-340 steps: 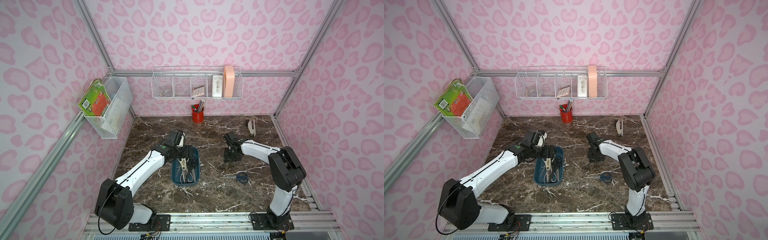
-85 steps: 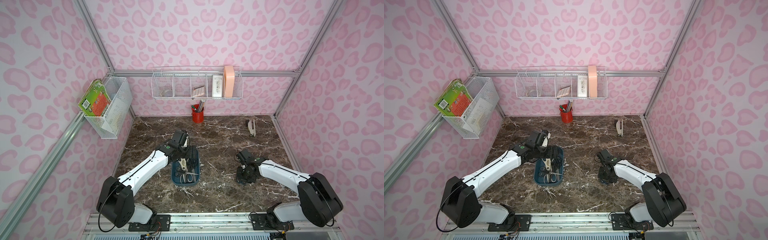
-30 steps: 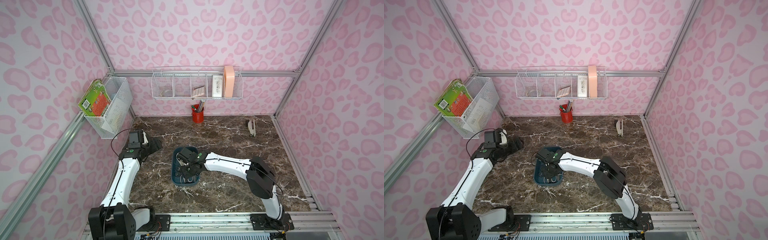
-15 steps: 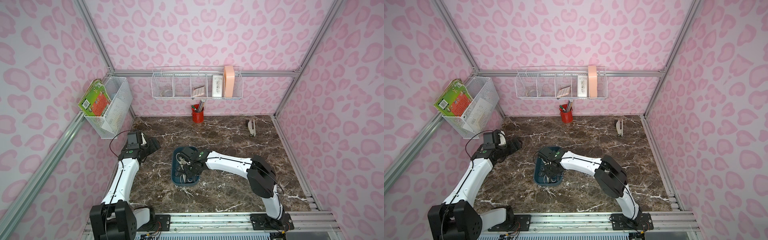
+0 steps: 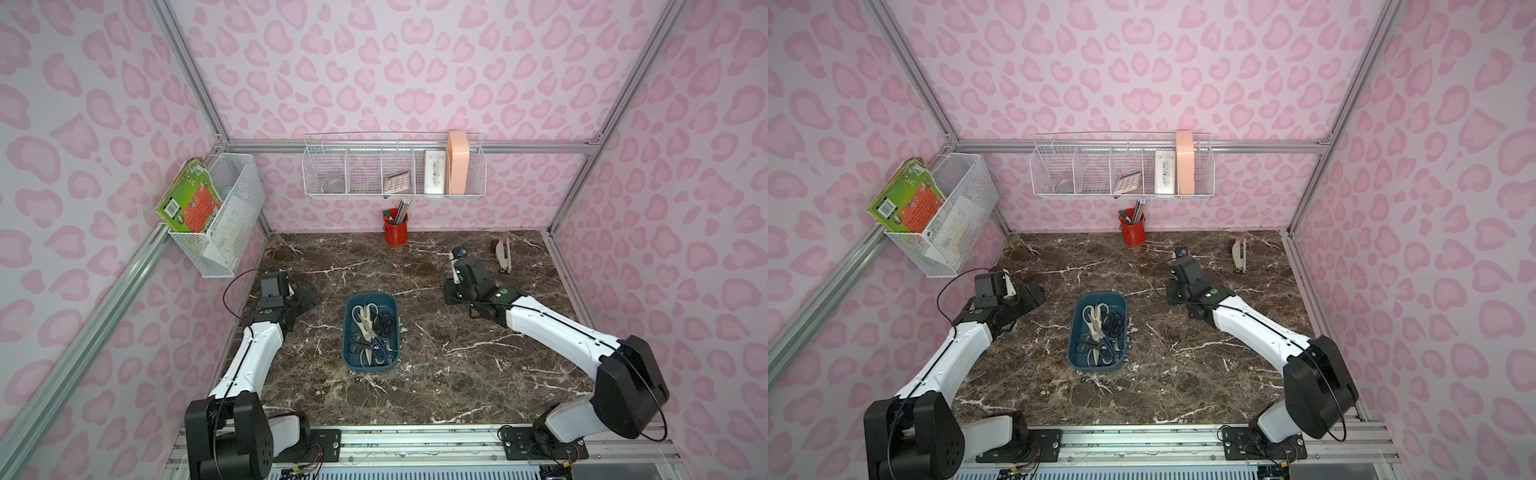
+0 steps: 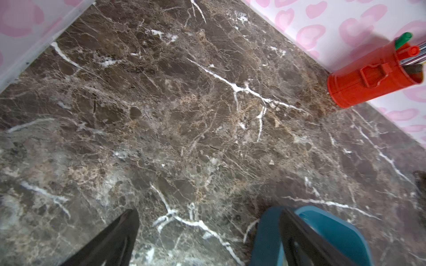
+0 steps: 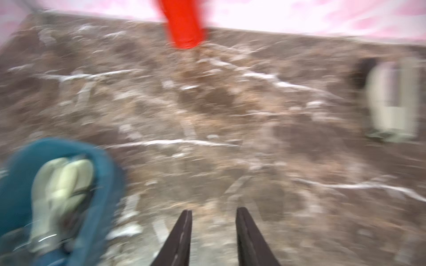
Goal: Put the scissors into the storage box
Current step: Reset both arms
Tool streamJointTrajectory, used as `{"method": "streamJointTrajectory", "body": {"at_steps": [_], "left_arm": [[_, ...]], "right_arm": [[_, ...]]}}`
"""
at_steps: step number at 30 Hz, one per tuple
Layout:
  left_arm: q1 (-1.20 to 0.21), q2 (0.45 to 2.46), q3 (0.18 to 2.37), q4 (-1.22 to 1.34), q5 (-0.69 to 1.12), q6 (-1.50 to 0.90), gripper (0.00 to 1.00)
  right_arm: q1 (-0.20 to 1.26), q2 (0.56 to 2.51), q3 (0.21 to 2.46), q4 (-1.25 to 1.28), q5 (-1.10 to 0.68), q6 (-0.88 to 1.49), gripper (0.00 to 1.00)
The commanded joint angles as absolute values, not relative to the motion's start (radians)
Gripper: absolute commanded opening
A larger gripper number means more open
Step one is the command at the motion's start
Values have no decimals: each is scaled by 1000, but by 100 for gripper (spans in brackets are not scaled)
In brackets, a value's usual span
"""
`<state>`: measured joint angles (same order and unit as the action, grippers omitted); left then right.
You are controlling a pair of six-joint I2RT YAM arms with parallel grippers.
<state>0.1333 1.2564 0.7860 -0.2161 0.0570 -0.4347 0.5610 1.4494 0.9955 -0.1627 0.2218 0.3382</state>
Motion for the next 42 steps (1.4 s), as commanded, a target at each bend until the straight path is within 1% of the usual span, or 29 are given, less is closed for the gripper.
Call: {"method": "streamJointTrajectory", "body": {"at_steps": [1, 3, 5, 7, 8, 9, 11, 12, 14, 16, 17, 18, 19, 20, 21, 22, 24, 25, 27, 30, 32, 35, 42], "left_arm": [[132, 1310, 787, -84, -3, -315, 99], [130, 1360, 785, -46, -1, -296, 99], [119, 1405, 755, 50, 3, -278, 99], [99, 1425, 702, 168, -10, -242, 98], [90, 1434, 693, 200, 30, -177, 98], [71, 1438, 688, 217, 21, -134, 98], [25, 1438, 620, 354, -7, -33, 98], [11, 1440, 587, 431, -11, -4, 98], [2, 1459, 552, 505, 2, 13, 98], [-10, 1486, 506, 608, -6, 24, 98], [-15, 1508, 485, 659, -11, 28, 98], [-23, 1525, 473, 697, -20, 36, 98], [-29, 1534, 458, 733, -24, 49, 98], [-33, 1534, 447, 744, -38, 43, 98], [-35, 1541, 437, 771, -47, 46, 98], [-37, 1552, 431, 802, -44, 58, 98], [-37, 1550, 434, 796, -47, 54, 98], [-37, 1547, 439, 775, -51, 44, 99], [-37, 1542, 446, 758, -52, 36, 99], [-37, 1541, 446, 759, -52, 37, 99], [-36, 1541, 444, 760, -51, 35, 99], [-36, 1542, 446, 759, -52, 37, 99], [-36, 1542, 446, 759, -52, 37, 99]], "right_arm": [[340, 1366, 815, 196, 134, 192, 35], [180, 1356, 729, 297, 25, 228, 34], [69, 1378, 644, 416, 17, 235, 34], [8, 1416, 569, 541, 42, 215, 34], [-11, 1443, 538, 606, 51, 205, 33], [-20, 1465, 518, 650, 42, 175, 33], [-21, 1502, 485, 724, 48, 96, 32], [-20, 1514, 461, 778, 53, 78, 32], [-17, 1506, 399, 934, 16, 33, 30], [-20, 1503, 342, 1051, -38, 23, 32], [-18, 1515, 301, 1117, -68, 2, 34], [-9, 1527, 241, 1236, -55, -2, 36], [-6, 1552, 174, 1380, -34, 0, 42], [-6, 1577, 127, 1518, -15, 12, 51], [-9, 1570, 103, 1558, -20, 18, 65], [-13, 1557, 107, 1530, -44, 12, 99], [-12, 1571, 155, 1468, -103, -10, 100], [-11, 1561, 189, 1374, -102, -15, 100], [-18, 1542, 225, 1279, -26, 26, 100], [-18, 1571, 198, 1384, -20, 24, 100], [-16, 1552, 213, 1320, -24, 20, 100], [-14, 1569, 200, 1373, -19, 22, 100], [-14, 1566, 208, 1353, -20, 23, 100]]}}
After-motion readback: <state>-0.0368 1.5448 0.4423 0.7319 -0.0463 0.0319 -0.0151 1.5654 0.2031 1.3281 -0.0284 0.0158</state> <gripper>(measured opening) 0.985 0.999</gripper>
